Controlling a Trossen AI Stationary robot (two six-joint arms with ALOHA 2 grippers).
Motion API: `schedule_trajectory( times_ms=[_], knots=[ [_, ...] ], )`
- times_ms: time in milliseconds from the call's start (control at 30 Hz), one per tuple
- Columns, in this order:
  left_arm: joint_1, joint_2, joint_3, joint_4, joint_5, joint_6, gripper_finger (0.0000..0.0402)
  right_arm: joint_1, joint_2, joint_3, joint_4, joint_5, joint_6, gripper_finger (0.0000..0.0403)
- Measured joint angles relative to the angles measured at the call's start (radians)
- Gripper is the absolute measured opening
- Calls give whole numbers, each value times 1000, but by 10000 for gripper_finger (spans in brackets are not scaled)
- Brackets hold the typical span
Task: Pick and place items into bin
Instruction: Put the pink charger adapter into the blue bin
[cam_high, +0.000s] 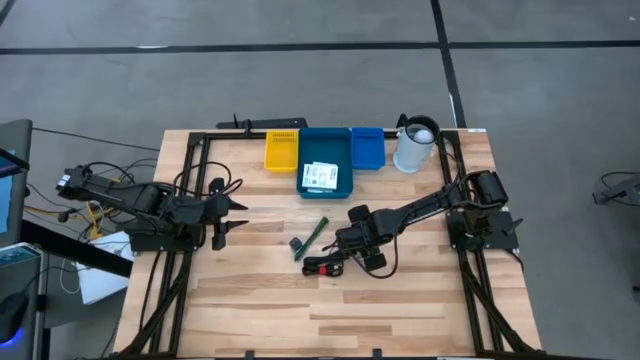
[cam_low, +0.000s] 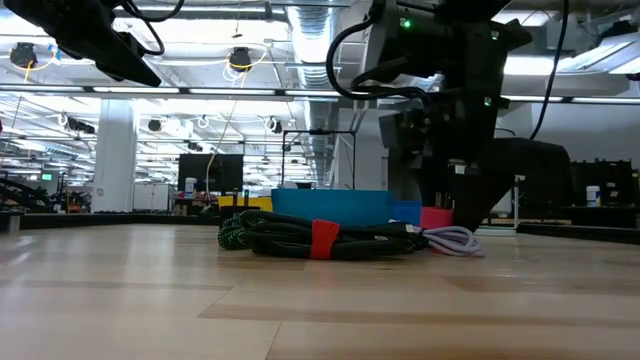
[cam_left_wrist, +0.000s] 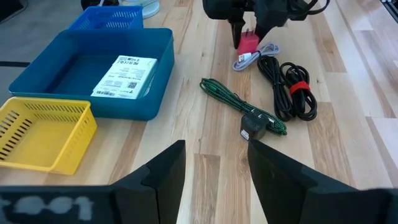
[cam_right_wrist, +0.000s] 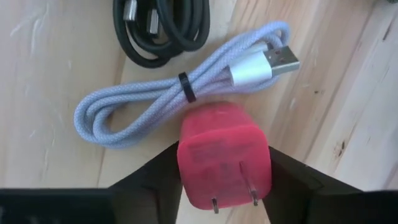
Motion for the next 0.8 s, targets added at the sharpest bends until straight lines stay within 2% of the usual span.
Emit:
schedule_trajectory(
  times_ms=[133,300,800],
  knots=[
    [0,0,0,0,0,0,164,0,0,0,-16,2,8,189],
    [0,0,0,0,0,0,164,-2,-1,1,-45,3,8,142],
    [0,0,0,0,0,0,164,-2,0,40,-122,29,7,143]
  ],
)
